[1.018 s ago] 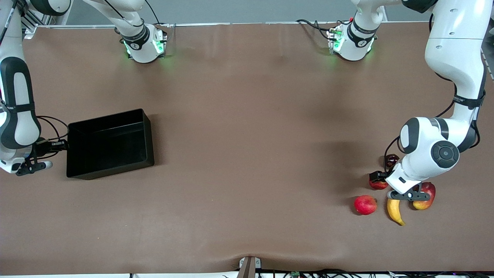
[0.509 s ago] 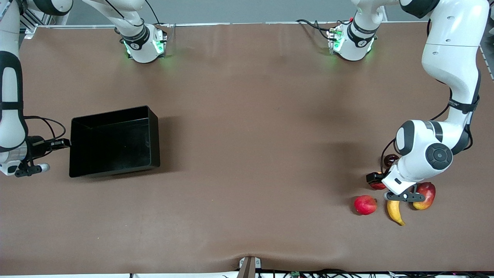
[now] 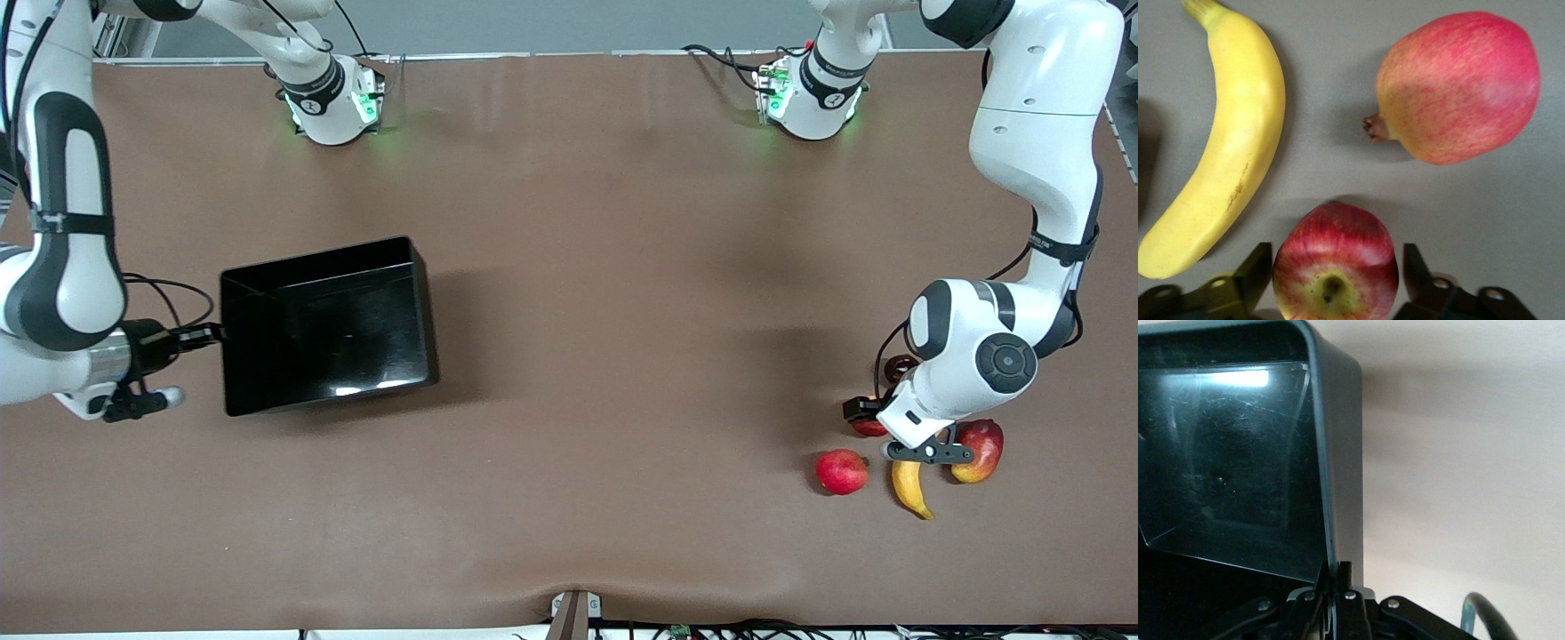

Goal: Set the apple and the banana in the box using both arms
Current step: 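Grasp the apple with the left gripper while the right gripper pushes the box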

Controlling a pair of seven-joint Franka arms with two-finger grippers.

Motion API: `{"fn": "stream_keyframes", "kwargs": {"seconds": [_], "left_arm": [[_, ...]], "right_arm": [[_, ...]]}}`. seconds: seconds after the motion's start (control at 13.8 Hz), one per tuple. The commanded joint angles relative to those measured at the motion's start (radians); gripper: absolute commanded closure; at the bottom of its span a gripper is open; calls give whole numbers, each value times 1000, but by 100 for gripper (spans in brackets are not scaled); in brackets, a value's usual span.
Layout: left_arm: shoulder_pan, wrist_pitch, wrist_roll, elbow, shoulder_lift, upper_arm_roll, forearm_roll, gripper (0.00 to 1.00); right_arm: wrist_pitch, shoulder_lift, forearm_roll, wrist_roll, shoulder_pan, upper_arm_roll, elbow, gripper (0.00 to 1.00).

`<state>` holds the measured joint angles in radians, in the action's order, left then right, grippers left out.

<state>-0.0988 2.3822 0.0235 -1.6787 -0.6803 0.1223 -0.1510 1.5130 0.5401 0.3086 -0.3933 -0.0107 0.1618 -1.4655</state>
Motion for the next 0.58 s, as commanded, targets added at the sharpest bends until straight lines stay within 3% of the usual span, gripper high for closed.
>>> {"fn": "stream_keyframes", "kwargs": {"seconds": [0.0, 0.22, 0.51], "left_arm": [[-2, 6, -19, -6, 5, -1, -1, 100], [-2, -3, -23, -6, 33, 0, -1, 100], [-2, -80, -14, 4, 103, 22, 7, 100]], "right_arm": [[-19, -34, 50, 51, -86, 5, -21, 100], [-10, -29, 153, 116, -135, 7, -24, 100], [55, -25, 170, 285, -253, 7, -27, 100]]}}
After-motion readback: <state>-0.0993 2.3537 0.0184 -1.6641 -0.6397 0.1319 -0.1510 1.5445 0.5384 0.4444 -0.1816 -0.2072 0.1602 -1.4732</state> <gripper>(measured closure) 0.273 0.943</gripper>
